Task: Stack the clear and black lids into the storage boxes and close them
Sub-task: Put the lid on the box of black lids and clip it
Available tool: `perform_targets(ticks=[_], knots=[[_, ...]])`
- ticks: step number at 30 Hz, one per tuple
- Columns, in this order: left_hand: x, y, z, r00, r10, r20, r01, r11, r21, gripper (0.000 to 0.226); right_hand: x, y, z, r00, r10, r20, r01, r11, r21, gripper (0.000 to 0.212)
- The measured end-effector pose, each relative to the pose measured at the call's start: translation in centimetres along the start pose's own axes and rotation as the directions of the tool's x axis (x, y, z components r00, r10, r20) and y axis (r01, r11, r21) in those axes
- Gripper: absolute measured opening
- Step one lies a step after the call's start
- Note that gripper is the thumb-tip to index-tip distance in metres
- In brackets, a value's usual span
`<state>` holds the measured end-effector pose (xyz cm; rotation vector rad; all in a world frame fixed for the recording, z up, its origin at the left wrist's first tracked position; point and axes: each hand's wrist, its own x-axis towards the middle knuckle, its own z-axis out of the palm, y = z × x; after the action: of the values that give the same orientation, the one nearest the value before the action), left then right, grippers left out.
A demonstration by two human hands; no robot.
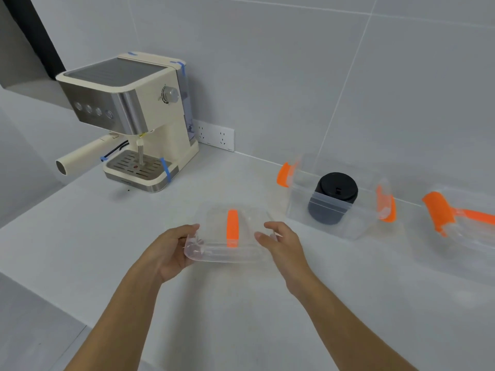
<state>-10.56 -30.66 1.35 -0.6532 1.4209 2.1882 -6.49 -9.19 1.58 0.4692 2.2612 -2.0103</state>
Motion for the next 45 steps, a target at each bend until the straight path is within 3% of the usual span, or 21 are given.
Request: perform_targets(ticks=[4,8,13,15,20,24,27,29,31,34,37,41,45], knots=[[-1.5,0.7,1.3,0.970,0.037,0.242,0.010,0.982,-0.188,0.013,-0.8,-2.1,-1.4,0.989,-0.136,-0.057,0.142,0.984,0.104,0.029],[-2.8,1.1,3.1,0.911,0.188,0.367,-0.084,0.956,-0.282,0.018,-1.4,-5.3,-2.9,0.943,-0.308,-0.128,0.331,0.908,0.256,0.045],[-4.1,1.1,7.2,0.829,0.384,0.406,-0.228,0.896,-0.381,0.022,-1.8,-7.2,-3.9,0.959,-0.228,-0.169,0.283,0.819,0.499,0.083],[-4.6,0.9,8.9,0.798,0.423,0.429,-0.288,0.893,-0.345,0.022,-2.3,-7.3,-4.0,0.960,-0.237,-0.151,0.280,0.774,0.568,0.082],[-4.7,-0.6,12.5,0.780,0.412,0.471,-0.307,0.908,-0.285,0.027,-2.9,-7.3,-4.8,0.920,-0.346,-0.185,0.383,0.694,0.609,0.066],[-4.5,-2.1,14.6,0.758,0.345,0.554,-0.283,0.939,-0.197,0.011,-2.7,-7.7,-7.0,0.886,-0.370,-0.280,0.463,0.665,0.586,0.057],[-3.4,-2.6,14.2,0.763,0.220,0.608,-0.160,0.975,-0.152,0.050,-2.4,-7.6,-9.6,0.904,-0.303,-0.303,0.428,0.656,0.621,0.056],[-2.9,-2.4,13.4,0.806,0.154,0.572,-0.064,0.983,-0.174,0.053,-2.2,-7.4,-11.7,0.914,-0.282,-0.293,0.407,0.651,0.641,0.063],[-1.8,-1.8,12.6,0.889,0.103,0.447,0.008,0.971,-0.240,0.047,-2.1,-7.5,-14.1,0.920,-0.274,-0.279,0.391,0.669,0.633,0.065],[-0.5,-0.2,11.6,0.958,0.126,0.257,-0.044,0.952,-0.302,0.042,-1.8,-7.5,-16.8,0.929,-0.274,-0.247,0.369,0.718,0.590,0.068],[-0.4,1.3,13.2,0.949,0.219,0.227,-0.165,0.957,-0.238,0.040,-1.2,-7.0,-18.6,0.938,-0.249,-0.241,0.345,0.724,0.597,0.063],[-1.1,2.0,17.1,0.892,0.330,0.308,-0.295,0.943,-0.153,0.026,0.1,-5.8,-19.6,0.943,-0.195,-0.269,0.321,0.739,0.592,0.060],[-0.7,0.9,20.5,0.892,0.341,0.297,-0.381,0.920,0.089,0.020,1.6,-4.3,-20.7,0.943,-0.089,-0.321,0.250,0.827,0.503,0.049]])
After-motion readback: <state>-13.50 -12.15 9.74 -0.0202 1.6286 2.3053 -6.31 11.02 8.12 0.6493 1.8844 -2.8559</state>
